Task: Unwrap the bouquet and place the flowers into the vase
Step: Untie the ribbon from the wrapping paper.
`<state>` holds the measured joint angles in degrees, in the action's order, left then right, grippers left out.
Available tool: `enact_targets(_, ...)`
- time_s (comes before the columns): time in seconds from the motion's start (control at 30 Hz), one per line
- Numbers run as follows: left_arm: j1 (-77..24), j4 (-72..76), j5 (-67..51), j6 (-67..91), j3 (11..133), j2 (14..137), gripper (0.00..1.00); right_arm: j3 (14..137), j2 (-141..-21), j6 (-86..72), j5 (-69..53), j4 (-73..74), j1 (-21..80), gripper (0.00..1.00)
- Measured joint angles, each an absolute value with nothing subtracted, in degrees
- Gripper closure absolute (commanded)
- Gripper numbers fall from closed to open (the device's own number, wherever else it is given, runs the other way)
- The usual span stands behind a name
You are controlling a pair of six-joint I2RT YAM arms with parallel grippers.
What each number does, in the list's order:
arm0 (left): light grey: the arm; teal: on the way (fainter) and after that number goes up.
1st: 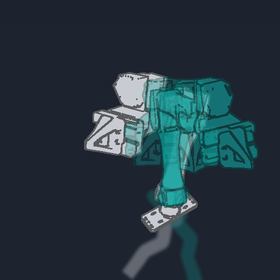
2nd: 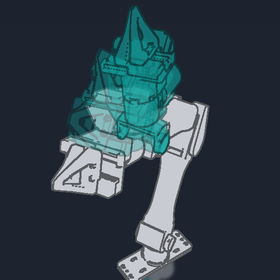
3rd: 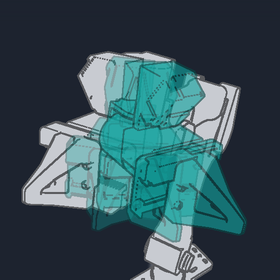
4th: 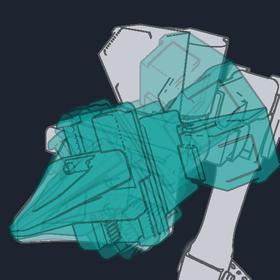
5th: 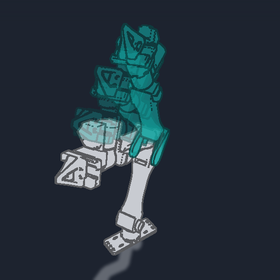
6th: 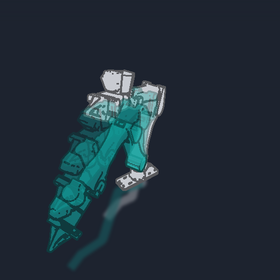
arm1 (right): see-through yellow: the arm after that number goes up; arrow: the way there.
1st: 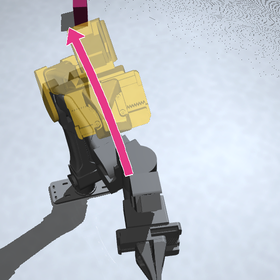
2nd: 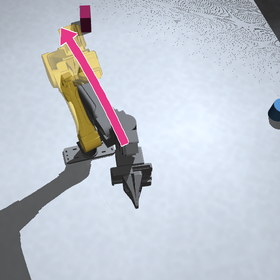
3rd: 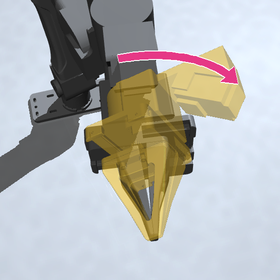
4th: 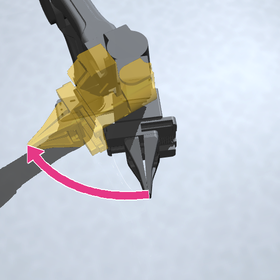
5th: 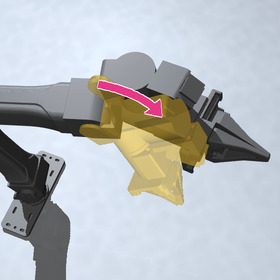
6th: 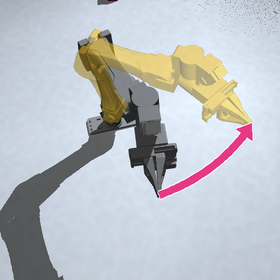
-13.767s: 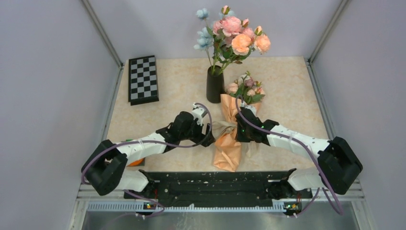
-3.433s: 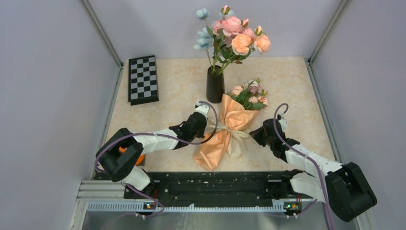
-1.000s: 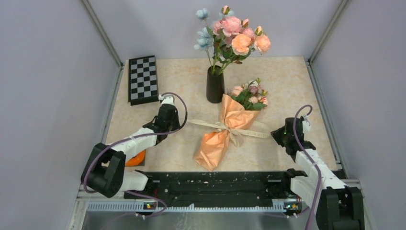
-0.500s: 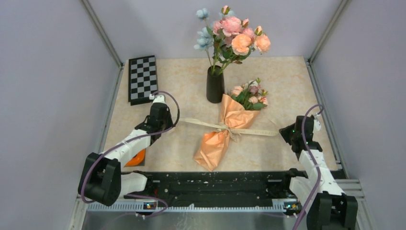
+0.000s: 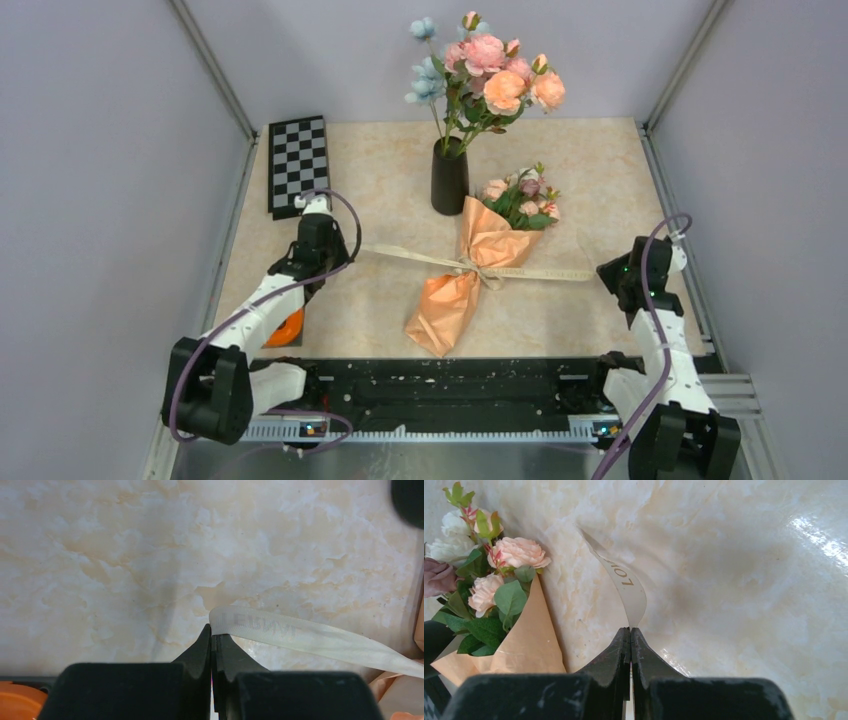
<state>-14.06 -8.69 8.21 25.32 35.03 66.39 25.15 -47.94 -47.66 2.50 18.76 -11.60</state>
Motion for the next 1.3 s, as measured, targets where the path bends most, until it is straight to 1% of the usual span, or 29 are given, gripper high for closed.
enact_targets(0.57, -7.7, -15.1, 6.3, 25.1, 36.0, 61.2, 1.0, 29.8, -47.9, -42.8, 7.6, 24.3, -13.8, 1.0)
enact_targets(1.3, 2.0, -22.0, -0.9, 25.5, 41.1, 59.0, 1.0, 33.1, -47.7, -38.5, 14.2, 29.0, -16.5, 1.0)
